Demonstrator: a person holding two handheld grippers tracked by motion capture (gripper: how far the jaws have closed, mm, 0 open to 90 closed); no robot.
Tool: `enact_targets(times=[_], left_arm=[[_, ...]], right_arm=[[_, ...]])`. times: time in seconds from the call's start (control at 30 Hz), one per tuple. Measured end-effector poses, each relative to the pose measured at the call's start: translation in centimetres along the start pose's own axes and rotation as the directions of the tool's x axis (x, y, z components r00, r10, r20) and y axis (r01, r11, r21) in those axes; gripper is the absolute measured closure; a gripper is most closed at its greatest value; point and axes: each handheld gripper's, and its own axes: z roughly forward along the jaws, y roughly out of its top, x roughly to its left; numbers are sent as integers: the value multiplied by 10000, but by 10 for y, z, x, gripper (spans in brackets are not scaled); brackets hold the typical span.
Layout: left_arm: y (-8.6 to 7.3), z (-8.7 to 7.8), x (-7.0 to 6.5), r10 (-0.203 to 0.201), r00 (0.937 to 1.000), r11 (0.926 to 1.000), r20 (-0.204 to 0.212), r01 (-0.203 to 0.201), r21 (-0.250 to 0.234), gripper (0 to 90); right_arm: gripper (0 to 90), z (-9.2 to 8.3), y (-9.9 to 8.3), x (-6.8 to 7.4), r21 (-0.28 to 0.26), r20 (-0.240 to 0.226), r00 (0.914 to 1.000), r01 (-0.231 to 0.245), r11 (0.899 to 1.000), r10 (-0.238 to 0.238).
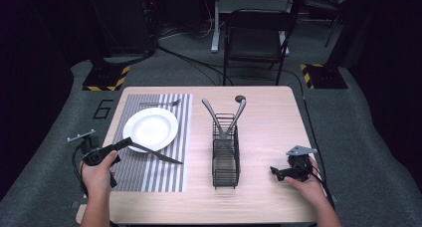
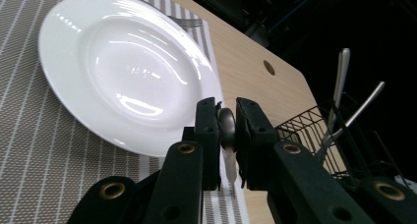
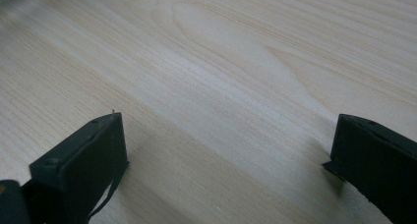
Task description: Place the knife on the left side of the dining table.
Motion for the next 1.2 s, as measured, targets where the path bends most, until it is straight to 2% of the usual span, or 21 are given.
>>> enact_targets(times=[0.57, 0.7, 0.93, 1.0, 1.2], left_arm=[[-11, 1, 21, -662, 9962, 9974, -567, 645, -317, 759], [-14, 2, 27, -859, 9948, 9959, -551, 842, -323, 753], [-19, 1, 38, -881, 9948, 9957, -510, 865, -334, 739], [-21, 1, 42, -1045, 9934, 9940, -469, 1028, -376, 736], [-28, 1, 54, -1165, 9925, 9927, -359, 1152, -370, 721]], right_arm=[[0, 0, 0, 0, 1, -3, 10000, 2, 10000, -2], [0, 0, 0, 0, -2, -3, 10000, 6, 10000, -6], [0, 0, 0, 0, -2, -5, 10000, 5, 10000, -5], [0, 0, 0, 0, -2, -3, 10000, 6, 10000, -6], [0, 0, 0, 0, 2, -3, 10000, 5, 10000, -5]])
